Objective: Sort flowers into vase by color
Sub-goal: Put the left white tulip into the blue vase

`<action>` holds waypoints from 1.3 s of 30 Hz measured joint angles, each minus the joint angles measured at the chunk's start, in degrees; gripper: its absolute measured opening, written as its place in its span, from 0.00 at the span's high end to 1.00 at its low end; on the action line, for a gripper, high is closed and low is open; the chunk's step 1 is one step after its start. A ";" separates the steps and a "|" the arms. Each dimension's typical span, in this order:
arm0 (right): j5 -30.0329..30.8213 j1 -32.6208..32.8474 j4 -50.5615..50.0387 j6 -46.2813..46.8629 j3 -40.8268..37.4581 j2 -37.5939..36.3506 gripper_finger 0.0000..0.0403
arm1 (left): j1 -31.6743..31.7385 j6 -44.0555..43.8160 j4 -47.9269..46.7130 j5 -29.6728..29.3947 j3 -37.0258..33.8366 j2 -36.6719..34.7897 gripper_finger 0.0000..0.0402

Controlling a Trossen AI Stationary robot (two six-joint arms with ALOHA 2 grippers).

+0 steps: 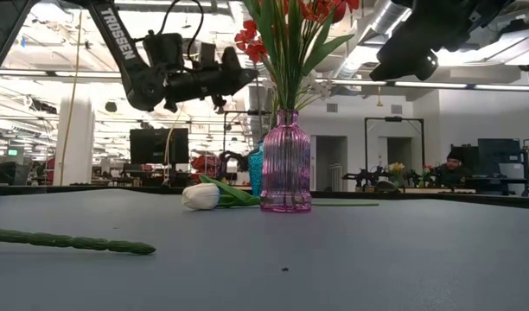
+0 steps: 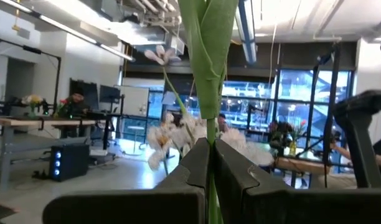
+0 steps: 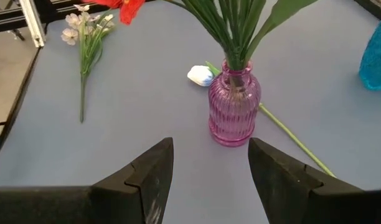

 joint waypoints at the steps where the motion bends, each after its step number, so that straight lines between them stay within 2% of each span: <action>1: -0.22 0.00 0.00 -0.01 0.00 0.00 0.42 | -0.08 0.11 -0.55 -0.02 0.00 0.00 1.00; 13: -0.43 1.11 -0.02 -0.11 0.00 0.00 0.42 | -0.23 -5.03 4.30 1.71 0.13 6.14 1.00; 19: -0.43 2.13 -0.07 -0.28 0.00 0.00 0.42 | -0.20 -9.96 1.26 3.96 0.13 6.19 0.99; 24: -0.43 2.21 -0.08 -0.42 0.00 0.00 0.42 | 0.68 -11.85 -2.19 9.01 0.13 6.19 0.94; 32: -1.68 2.21 -0.15 -0.24 0.00 -0.02 0.42 | 3.42 -16.44 -4.10 15.61 0.13 6.21 0.81; 39: -1.76 2.21 -0.22 -0.24 0.00 -0.02 0.42 | 5.66 -20.23 -7.61 26.82 0.15 6.21 0.71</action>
